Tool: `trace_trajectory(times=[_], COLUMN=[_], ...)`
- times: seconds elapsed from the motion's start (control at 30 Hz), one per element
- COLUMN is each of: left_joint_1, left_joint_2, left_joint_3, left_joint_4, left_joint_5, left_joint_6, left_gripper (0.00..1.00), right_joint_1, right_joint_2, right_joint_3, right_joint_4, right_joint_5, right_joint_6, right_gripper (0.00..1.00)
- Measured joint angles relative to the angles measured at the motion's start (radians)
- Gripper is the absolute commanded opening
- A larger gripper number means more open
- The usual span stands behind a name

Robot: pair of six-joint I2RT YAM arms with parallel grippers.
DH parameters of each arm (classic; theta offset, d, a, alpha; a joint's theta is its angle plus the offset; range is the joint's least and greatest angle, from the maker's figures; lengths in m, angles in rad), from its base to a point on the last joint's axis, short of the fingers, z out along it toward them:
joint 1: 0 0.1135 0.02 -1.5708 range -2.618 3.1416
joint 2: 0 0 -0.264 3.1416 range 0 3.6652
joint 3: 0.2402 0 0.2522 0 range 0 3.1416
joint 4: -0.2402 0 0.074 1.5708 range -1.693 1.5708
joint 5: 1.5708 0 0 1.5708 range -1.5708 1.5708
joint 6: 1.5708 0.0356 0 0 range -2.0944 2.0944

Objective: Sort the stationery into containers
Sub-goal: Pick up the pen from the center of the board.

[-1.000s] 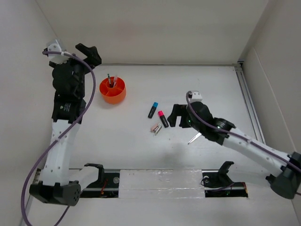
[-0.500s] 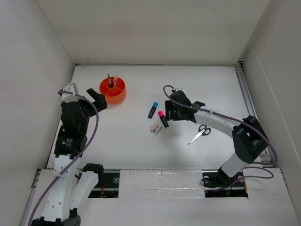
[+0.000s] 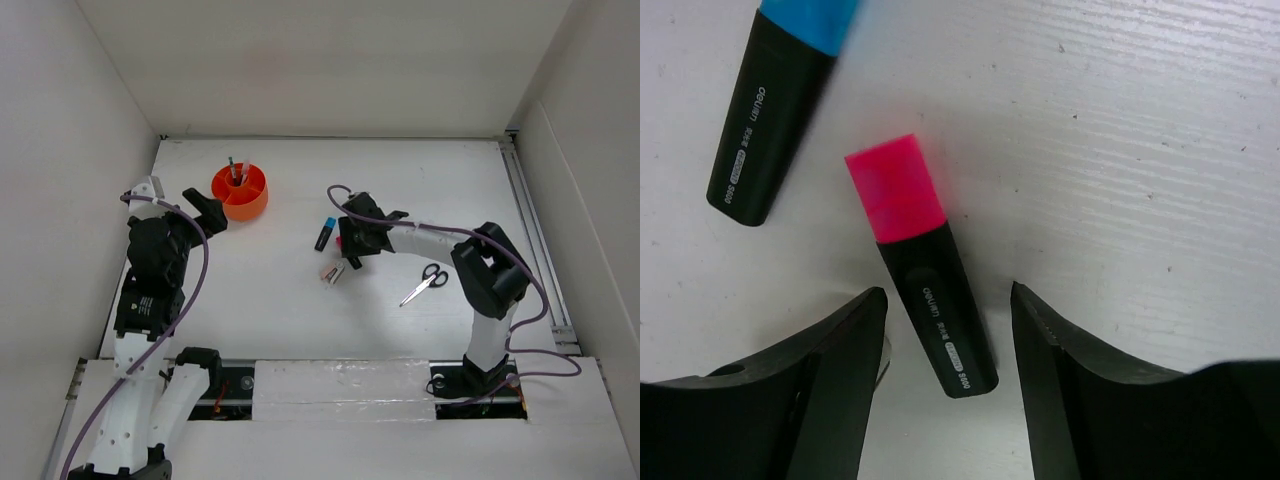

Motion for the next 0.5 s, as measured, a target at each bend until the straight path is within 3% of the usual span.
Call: trace_trajectory(times=[0.2,0.5], left_joint_1=[0.0,0.0], left_joint_2=[0.0,-0.011], left_joint_3=[0.0,0.0], left_joint_4=[0.0,0.0], left_joint_5=[0.005,0.007], left_joint_6=[0.0,0.0], left_gripper=[1.0,1.0], right_joint_1=[0.013,0.023], right_joint_2=[0.027,0.037], right_joint_3=[0.022,0.026], right_joint_4=[-0.002,0.004], right_joint_5=[0.035,0.053], right_joint_6=[0.004,0.005], right_gripper=[0.48,0.47])
